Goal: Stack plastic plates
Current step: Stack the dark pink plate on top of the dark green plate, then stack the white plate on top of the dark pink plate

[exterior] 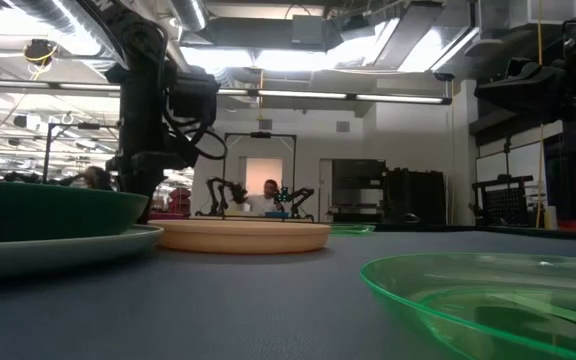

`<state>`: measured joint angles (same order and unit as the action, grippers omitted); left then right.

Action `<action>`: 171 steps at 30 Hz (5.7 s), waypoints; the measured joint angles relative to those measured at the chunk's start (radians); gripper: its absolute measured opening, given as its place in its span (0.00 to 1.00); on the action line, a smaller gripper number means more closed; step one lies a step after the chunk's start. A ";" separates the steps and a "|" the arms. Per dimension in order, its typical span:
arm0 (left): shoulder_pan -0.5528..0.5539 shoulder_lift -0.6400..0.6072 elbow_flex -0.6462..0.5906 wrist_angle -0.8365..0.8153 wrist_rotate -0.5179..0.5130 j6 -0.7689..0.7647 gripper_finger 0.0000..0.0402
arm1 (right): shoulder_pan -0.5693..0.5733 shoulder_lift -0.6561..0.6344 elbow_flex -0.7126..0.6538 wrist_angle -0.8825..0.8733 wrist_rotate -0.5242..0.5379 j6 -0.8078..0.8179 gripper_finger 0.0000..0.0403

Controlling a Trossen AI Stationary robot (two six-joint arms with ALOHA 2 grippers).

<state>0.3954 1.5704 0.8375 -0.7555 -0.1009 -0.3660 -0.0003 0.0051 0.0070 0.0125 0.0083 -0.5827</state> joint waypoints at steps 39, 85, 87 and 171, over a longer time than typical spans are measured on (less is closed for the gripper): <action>-0.198 0.001 0.362 -0.391 -0.115 -0.053 0.01 | 0.000 0.000 0.000 0.000 0.000 0.000 0.00; -0.994 0.018 0.555 -0.386 -0.060 -0.971 0.01 | 0.000 0.000 0.000 0.000 0.000 0.000 0.00; -1.001 0.042 0.555 -0.371 -0.033 -0.970 0.01 | 0.000 0.000 0.000 0.000 0.000 0.000 0.00; -1.020 0.368 0.556 -0.158 0.093 -0.961 0.29 | 0.000 0.000 0.000 0.000 0.000 0.000 0.00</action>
<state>-0.6243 1.9385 1.3933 -0.9138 -0.0082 -1.3270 -0.0006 0.0050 0.0069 0.0128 0.0080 -0.5823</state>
